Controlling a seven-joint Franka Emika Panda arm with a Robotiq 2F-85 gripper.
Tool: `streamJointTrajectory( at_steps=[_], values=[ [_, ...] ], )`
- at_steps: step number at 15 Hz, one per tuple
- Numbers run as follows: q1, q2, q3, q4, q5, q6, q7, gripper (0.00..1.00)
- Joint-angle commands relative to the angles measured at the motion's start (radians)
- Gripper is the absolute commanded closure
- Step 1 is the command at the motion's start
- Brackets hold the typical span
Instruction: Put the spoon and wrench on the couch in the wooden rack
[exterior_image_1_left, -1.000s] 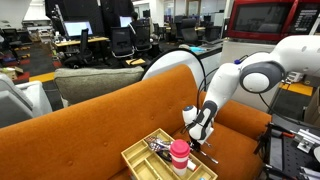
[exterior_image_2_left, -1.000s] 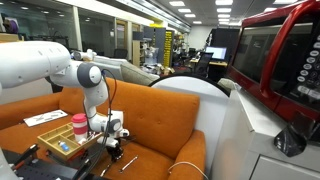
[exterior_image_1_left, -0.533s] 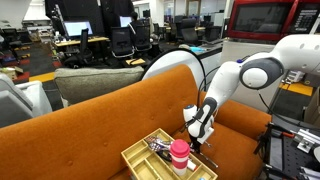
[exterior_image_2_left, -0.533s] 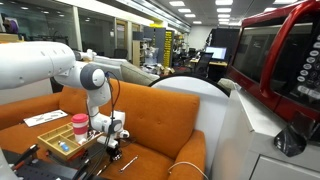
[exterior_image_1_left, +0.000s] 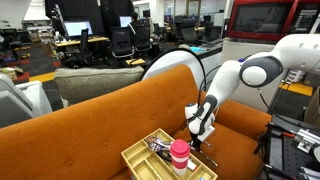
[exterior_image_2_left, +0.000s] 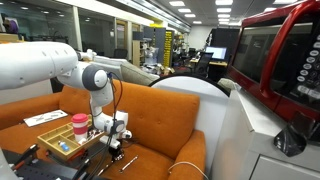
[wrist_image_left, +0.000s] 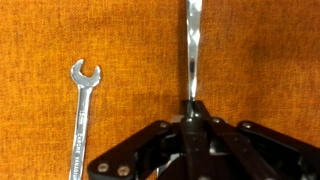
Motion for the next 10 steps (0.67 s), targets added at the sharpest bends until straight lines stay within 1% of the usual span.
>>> streamJointTrajectory(
  at_steps=[1, 6, 10],
  values=[
    [-0.008, -0.024, -0.003, -0.035, 0.001, 0.045, -0.006, 0.98],
    [-0.025, -0.125, 0.010, -0.157, 0.000, 0.117, -0.031, 0.98],
    [-0.014, -0.207, 0.003, -0.261, 0.007, 0.157, -0.032, 0.98]
  ],
)
